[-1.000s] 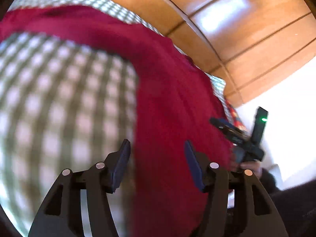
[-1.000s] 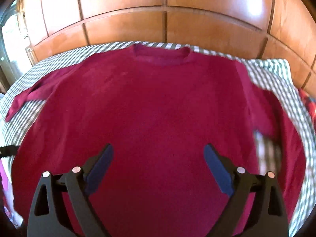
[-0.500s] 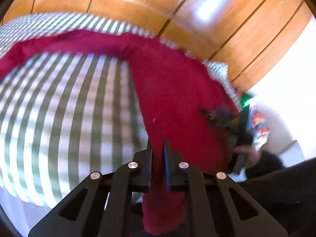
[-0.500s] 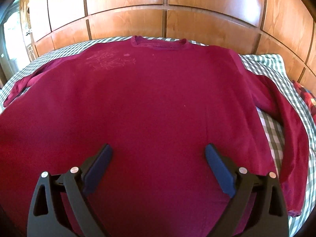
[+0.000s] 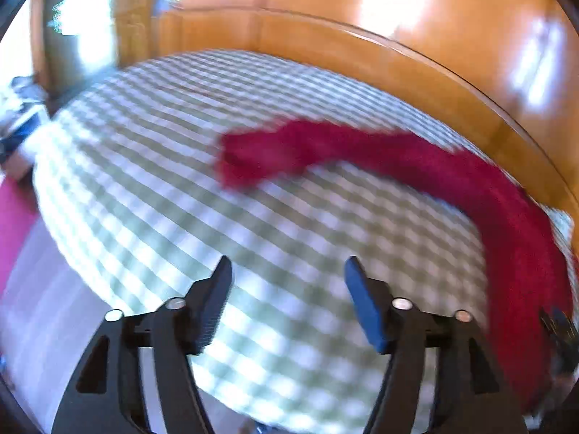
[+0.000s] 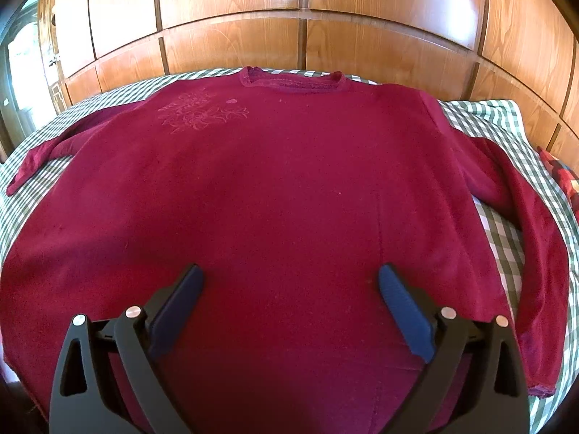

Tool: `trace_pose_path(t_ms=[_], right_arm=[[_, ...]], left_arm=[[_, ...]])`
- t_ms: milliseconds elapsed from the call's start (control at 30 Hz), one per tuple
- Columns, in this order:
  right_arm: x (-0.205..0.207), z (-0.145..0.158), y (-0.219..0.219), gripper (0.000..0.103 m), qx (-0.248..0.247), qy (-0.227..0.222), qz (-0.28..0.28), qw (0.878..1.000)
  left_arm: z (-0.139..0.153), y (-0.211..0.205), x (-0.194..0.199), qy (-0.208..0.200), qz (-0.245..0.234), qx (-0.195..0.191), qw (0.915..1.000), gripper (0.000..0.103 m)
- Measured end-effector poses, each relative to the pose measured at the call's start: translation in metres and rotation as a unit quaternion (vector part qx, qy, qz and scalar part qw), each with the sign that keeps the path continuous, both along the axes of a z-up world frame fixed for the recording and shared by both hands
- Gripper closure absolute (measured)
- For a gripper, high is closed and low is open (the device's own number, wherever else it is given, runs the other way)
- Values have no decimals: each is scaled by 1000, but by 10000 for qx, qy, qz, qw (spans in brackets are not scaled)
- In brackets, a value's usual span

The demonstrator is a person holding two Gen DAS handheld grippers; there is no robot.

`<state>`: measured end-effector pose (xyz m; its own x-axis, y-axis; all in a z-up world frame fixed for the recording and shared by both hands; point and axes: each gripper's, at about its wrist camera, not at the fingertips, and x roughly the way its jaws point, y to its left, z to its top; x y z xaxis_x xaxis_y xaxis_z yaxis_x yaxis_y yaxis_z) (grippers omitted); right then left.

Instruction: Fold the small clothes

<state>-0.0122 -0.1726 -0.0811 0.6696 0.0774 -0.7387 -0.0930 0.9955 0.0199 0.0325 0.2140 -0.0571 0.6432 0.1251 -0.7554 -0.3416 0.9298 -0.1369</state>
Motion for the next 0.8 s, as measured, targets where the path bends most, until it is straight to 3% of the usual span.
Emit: trace_pose_path(t_ms=[100,233,367,400,433,500,533,567,633,700,733,800], right_arm=[[1,0,0,4,-7,16,3,10000],[2,0,1,3,-10,36,6,10000],[3,-1,1,3,-35,68,6,10000],[4,-1,2,2,-42,72,5,10000],[4,-1,2,2,-46,75,3,10000],[4,-1,1,2,-45,85,1,10000],[4,-1,2,2,-47,89,2,9999],[4,-2,2,2,-54,95,-1,9999],[5,-2,2,2,-54,104,-11,9999],[6,-2,2,2,-50,119,-18,9999],[7,-2,2,2,-50,121,-18,9999],[7,-3,1,2,-42,125,-13,9999]], left_arm=[[-1,15,12,-140,99,792,9967,33],[-16,1,36,102,-571,1963,9788,33],[-38,-7,60,421,-1172,2621,9570,33],[-43,-4,69,496,-1258,2637,9551,34],[-46,0,76,536,-1350,2559,9557,38],[-45,5,86,560,-1560,2311,9587,79],[-43,6,92,653,-1527,2398,9565,91],[-30,12,98,642,-1520,2105,9636,98],[7,30,98,233,-1467,1182,9818,98],[41,49,97,-196,-1409,458,9888,99],[64,67,97,-499,-1301,-147,9901,99],[86,89,102,-766,-1137,-734,9878,100]])
